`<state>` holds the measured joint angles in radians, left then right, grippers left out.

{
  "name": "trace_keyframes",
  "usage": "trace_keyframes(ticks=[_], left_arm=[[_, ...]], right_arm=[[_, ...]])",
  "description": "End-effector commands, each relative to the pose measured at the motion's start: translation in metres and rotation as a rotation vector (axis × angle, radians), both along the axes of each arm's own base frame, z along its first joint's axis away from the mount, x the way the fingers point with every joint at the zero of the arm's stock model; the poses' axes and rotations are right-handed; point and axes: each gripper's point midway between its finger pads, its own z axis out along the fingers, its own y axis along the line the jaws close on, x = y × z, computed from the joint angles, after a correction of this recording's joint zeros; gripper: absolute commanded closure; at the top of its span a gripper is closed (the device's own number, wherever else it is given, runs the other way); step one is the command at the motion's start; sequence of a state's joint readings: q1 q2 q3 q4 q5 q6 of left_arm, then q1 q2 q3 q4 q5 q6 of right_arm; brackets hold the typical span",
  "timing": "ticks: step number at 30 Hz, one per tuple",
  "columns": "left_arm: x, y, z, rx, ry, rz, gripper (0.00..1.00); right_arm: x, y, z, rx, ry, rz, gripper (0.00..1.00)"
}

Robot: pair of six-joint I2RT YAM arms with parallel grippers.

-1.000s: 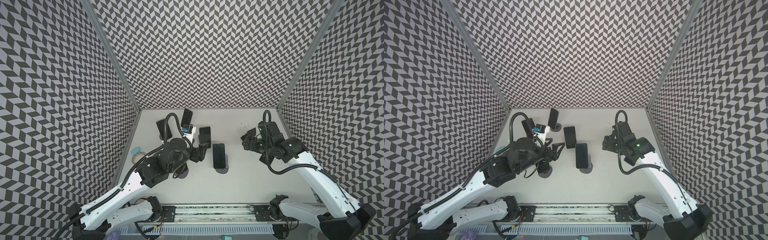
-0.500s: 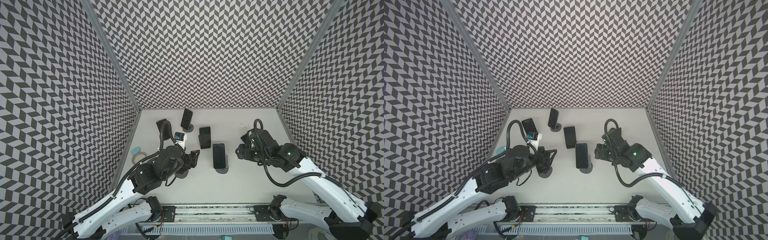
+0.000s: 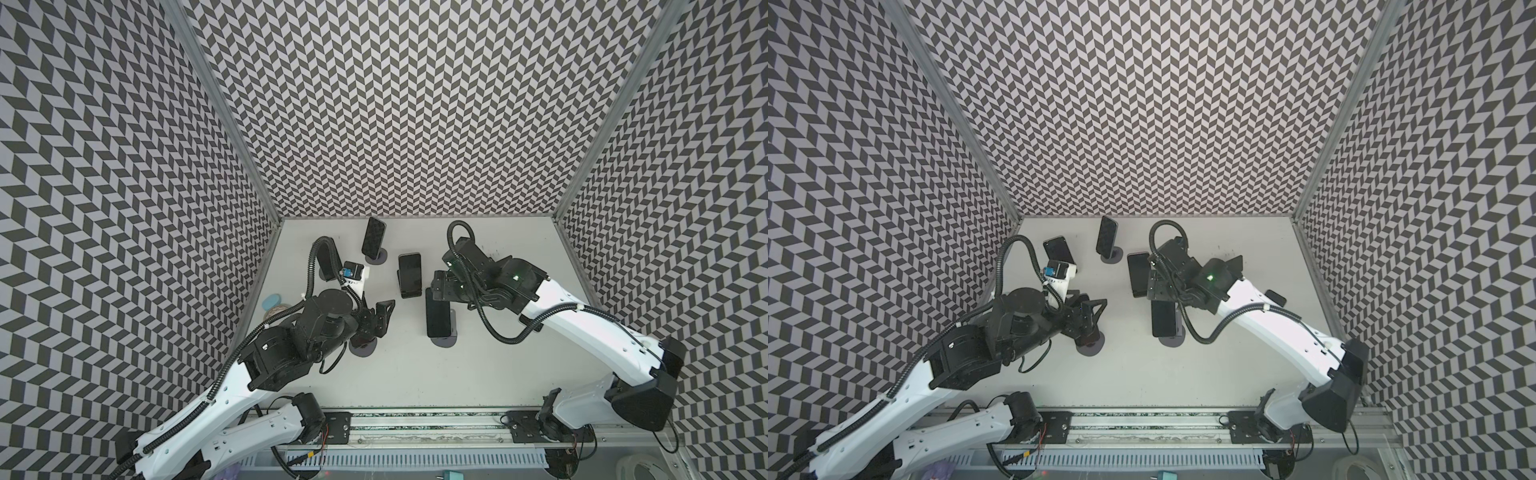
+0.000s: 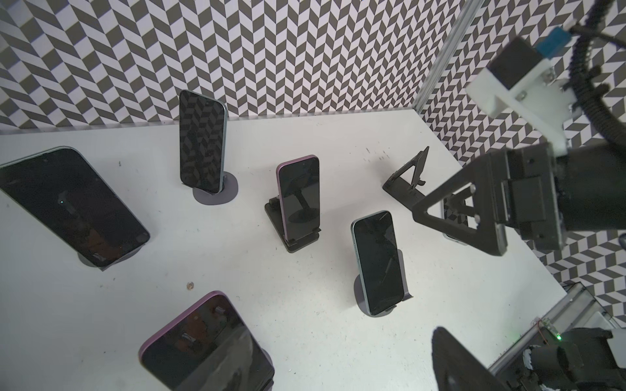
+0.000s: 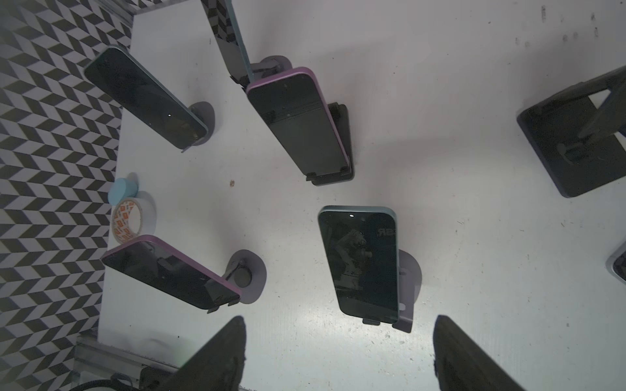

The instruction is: Remove the phone from the phone stand

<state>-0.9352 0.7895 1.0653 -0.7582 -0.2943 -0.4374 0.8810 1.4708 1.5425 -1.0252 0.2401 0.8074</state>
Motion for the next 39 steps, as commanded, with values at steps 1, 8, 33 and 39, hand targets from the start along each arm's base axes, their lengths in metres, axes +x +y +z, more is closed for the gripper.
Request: trace_keyframes(ticks=[1, 8, 33, 39], left_arm=[[-0.001, 0.008, -0.001, 0.019, -0.009, 0.016, 0.15], [0.003, 0.001, -0.019, 0.026, 0.058, 0.028, 0.13], [-0.004, 0.010, -0.034, 0.042, 0.063, 0.011, 0.13], [-0.001, 0.003, -0.036, 0.021, 0.043, -0.002, 0.12]], right_arm=[[0.003, 0.008, 0.011, 0.006, -0.037, -0.025, 0.15], [-0.010, 0.022, -0.005, -0.021, -0.009, -0.010, 0.15], [-0.001, 0.059, -0.008, -0.089, -0.071, 0.087, 0.15], [-0.005, 0.049, -0.009, -0.092, -0.075, 0.062, 0.15]])
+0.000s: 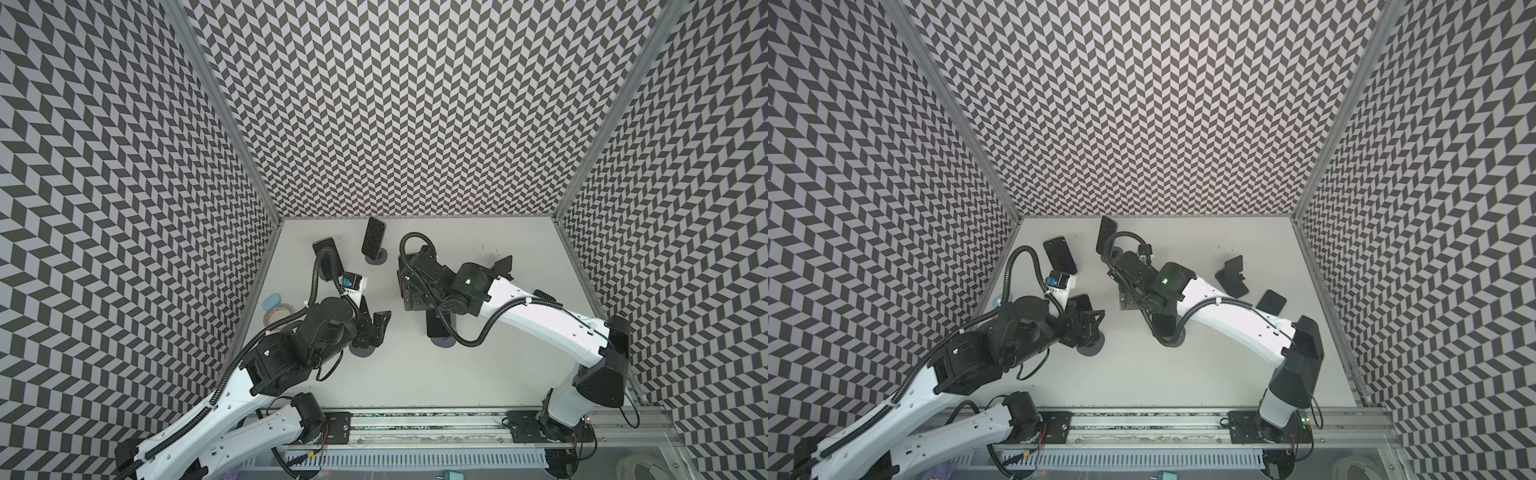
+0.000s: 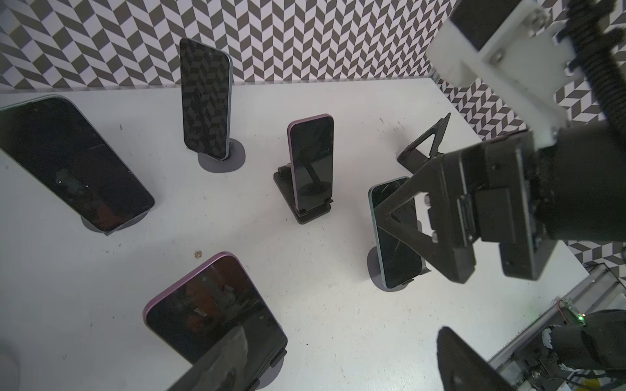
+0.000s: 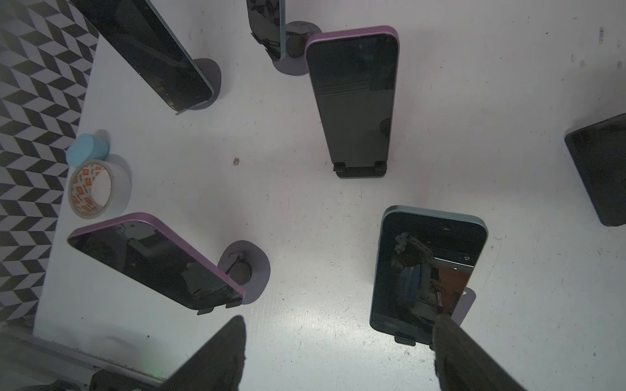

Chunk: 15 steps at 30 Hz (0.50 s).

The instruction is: Remove the phone from the phone stand

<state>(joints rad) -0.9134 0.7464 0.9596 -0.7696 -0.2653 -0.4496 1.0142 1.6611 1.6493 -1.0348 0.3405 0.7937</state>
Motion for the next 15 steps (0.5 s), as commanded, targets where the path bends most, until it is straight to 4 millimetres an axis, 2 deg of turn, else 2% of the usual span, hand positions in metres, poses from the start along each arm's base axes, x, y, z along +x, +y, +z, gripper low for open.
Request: trace_keyframes(ticks=[1, 4, 8, 15], left_arm=[[0.004, -0.007, 0.001, -0.015, -0.022, -0.016, 0.12], [0.008, -0.008, 0.003, 0.031, -0.018, -0.014, 0.11], [0.010, -0.009, -0.004, 0.055, -0.011, -0.016, 0.10], [0.014, -0.035, 0.004, -0.025, -0.096, -0.110, 0.09]], right_arm=[[-0.001, -0.006, 0.018, 0.047, -0.063, -0.032, 0.15], [0.000, -0.010, 0.020, 0.066, -0.069, -0.065, 0.15], [0.005, -0.015, 0.022, 0.068, -0.092, -0.117, 0.15], [-0.002, -0.026, 0.025, 0.058, -0.074, -0.134, 0.14]])
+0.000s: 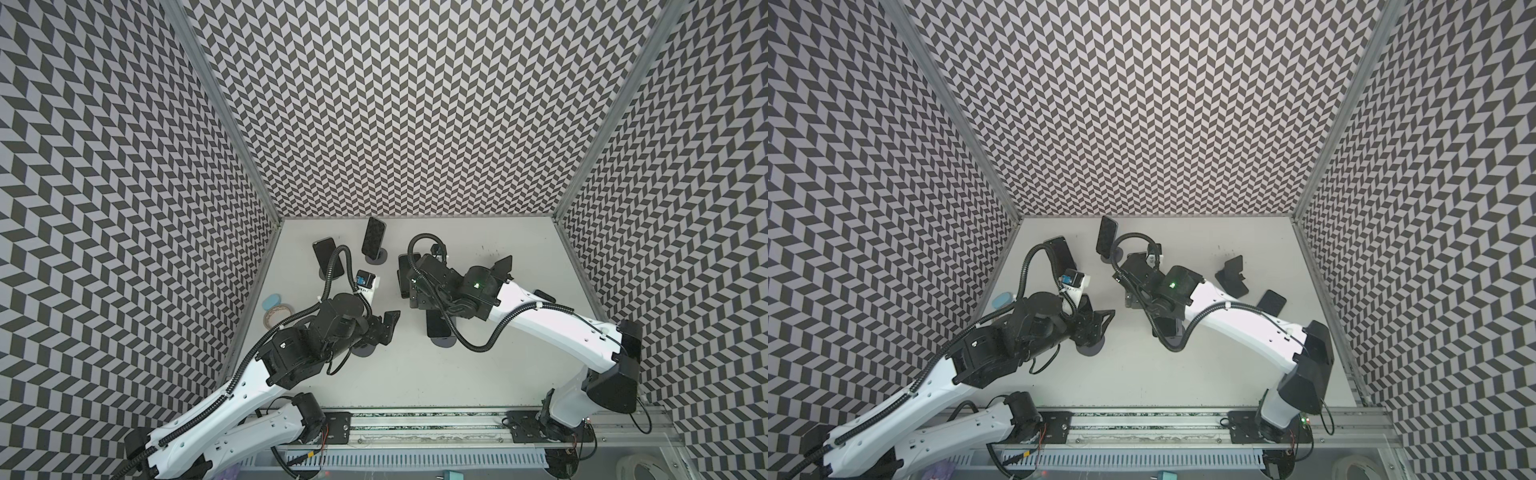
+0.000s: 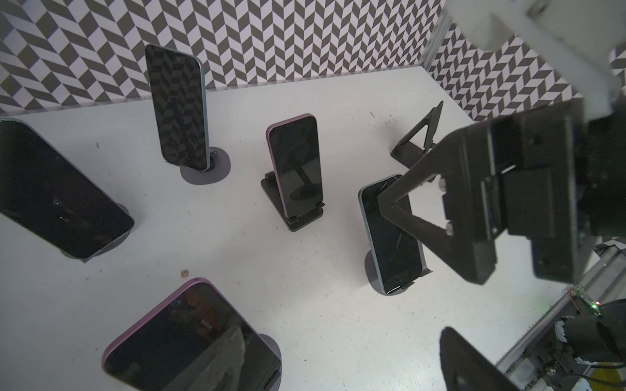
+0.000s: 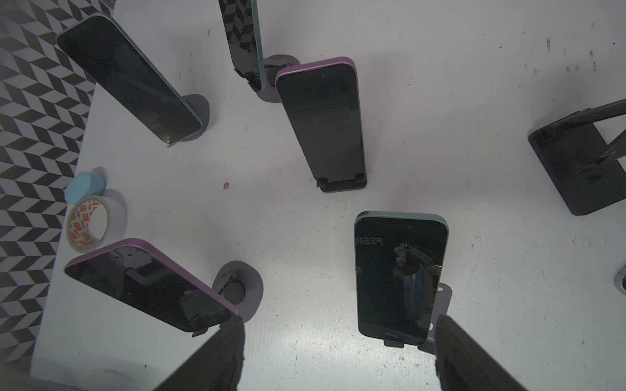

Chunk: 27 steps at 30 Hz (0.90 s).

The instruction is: Remove the phone from the phone stand

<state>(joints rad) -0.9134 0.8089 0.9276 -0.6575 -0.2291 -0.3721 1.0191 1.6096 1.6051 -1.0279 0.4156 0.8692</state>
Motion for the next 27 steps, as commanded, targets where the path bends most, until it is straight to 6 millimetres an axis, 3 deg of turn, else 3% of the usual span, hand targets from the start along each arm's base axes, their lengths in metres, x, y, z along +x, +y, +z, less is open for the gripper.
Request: trace_keyframes(ticks=[1, 9, 16, 27], left_arm=[[0.004, -0.016, 0.013, -0.069, -0.073, -0.058, 0.09], [0.008, -0.029, 0.001, -0.091, -0.082, -0.082, 0.08], [0.009, -0.029, -0.003, -0.109, -0.047, -0.059, 0.09], [0.006, -0.023, -0.023, -0.109, 0.006, -0.031, 0.09]], right_arm=[[-0.006, -0.012, 0.016, 0.032, -0.023, -0.034, 0.14], [-0.017, -0.037, 0.013, 0.008, -0.051, -0.020, 0.14], [-0.017, -0.030, -0.008, -0.026, -0.050, 0.056, 0.14], [-0.008, -0.030, -0.041, -0.092, -0.017, 0.004, 0.08]])
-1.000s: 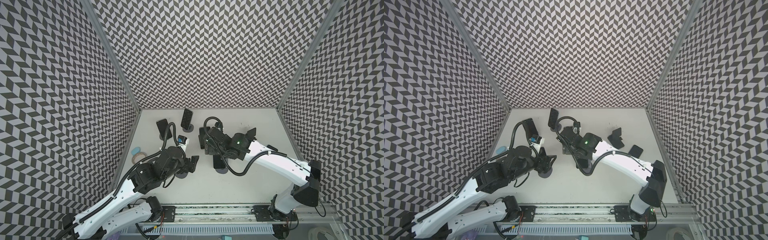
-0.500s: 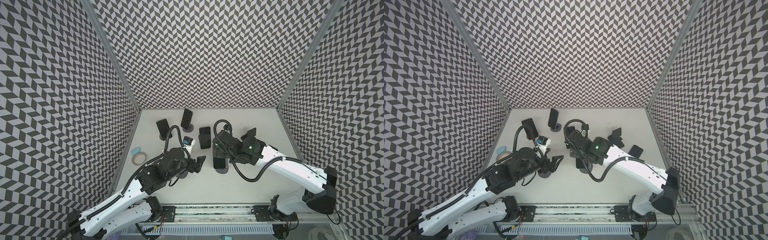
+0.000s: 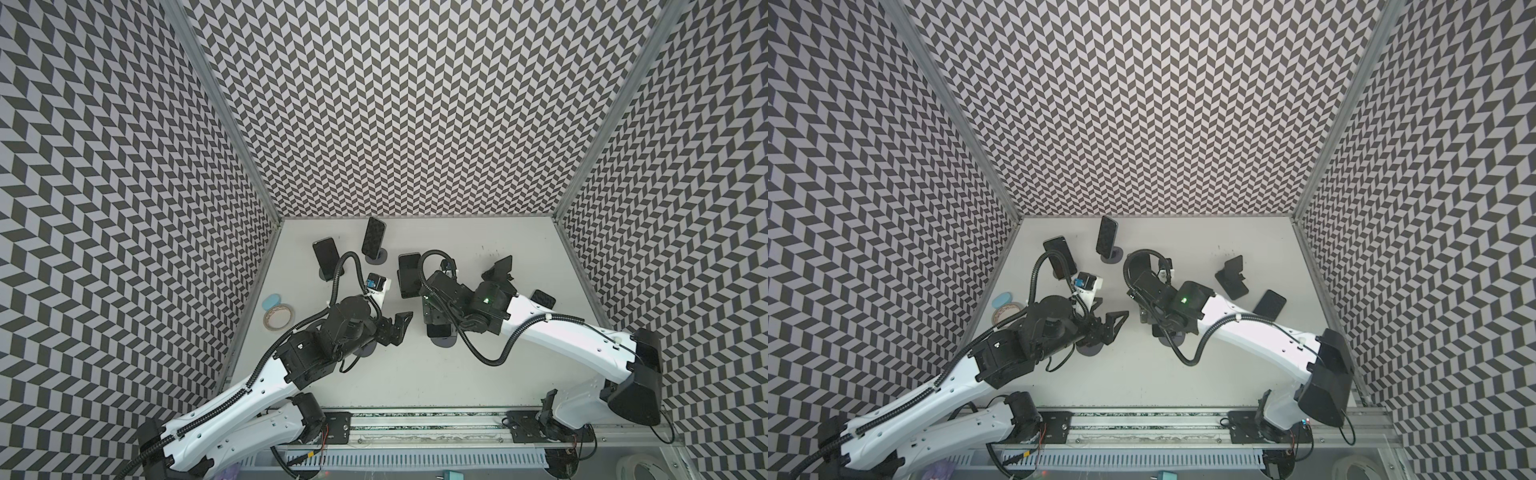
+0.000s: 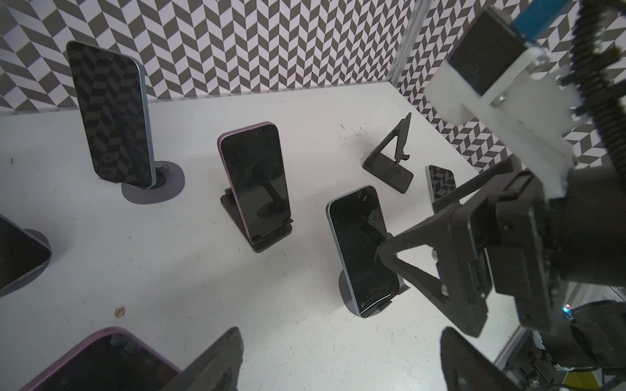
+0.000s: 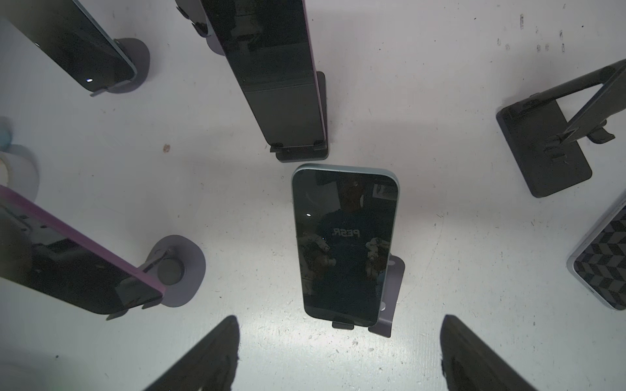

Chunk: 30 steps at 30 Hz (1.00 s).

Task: Remove the phone from the phone stand
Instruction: 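Lower the open right gripper around the teal-edged phone on its round stand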

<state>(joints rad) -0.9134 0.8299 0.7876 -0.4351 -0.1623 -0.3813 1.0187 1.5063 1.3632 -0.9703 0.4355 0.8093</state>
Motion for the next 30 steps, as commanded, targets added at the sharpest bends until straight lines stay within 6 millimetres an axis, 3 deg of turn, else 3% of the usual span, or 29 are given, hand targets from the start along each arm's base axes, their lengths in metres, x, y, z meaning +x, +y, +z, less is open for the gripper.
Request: trace_keyframes(ticks=[1, 13, 22, 30], left_arm=[[-0.001, 0.004, -0.001, -0.032, 0.019, 0.022, 0.09], [-0.010, 0.024, 0.004, 0.024, -0.025, 0.023, 0.08], [-0.009, 0.024, 0.000, 0.031, -0.019, 0.029, 0.08], [-0.003, 0.017, -0.002, 0.031, -0.020, 0.032, 0.08]], right_arm=[[0.011, 0.005, 0.000, 0.018, -0.037, -0.037, 0.08], [0.030, 0.015, -0.021, -0.011, -0.011, -0.054, 0.06], [0.045, 0.019, -0.031, -0.049, 0.006, -0.054, 0.06], [0.050, 0.010, -0.038, -0.067, 0.045, -0.050, 0.06]])
